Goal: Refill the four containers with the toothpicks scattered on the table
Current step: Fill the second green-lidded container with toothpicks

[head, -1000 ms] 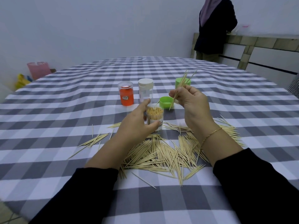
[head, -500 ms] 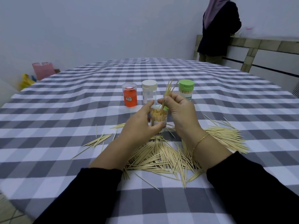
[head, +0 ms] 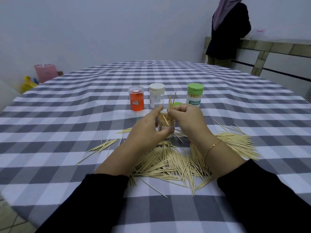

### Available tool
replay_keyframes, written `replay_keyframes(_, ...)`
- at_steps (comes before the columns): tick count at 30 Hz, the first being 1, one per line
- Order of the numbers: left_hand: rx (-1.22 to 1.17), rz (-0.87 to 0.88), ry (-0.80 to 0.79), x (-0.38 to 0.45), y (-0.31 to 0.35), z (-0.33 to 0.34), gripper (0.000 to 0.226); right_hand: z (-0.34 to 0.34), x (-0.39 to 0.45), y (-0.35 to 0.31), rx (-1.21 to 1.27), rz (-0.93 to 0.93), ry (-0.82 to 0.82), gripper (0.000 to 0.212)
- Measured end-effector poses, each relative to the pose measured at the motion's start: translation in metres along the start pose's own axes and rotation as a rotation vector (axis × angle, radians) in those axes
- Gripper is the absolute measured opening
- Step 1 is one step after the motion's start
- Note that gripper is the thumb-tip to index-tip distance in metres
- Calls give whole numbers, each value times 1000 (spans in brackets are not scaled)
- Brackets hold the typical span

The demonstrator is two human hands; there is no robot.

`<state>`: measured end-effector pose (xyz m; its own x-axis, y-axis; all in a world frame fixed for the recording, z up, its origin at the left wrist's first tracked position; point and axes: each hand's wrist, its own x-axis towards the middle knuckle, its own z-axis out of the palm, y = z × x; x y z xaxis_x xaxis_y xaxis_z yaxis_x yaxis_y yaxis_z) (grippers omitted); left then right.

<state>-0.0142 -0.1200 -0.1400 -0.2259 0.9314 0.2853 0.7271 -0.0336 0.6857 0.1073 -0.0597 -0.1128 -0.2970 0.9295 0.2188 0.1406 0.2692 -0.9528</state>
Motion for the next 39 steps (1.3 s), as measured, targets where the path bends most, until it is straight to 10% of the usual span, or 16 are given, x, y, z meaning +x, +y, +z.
replay_keyframes(27, -292, 58, 134, 4, 6, -5, 18, -14, 1, -3, -250, -52, -73, 19)
replay_keyframes(39, -236, -15, 146, 4, 12, -2, 39, -6, 0, -1, -374, -86, -84, 40)
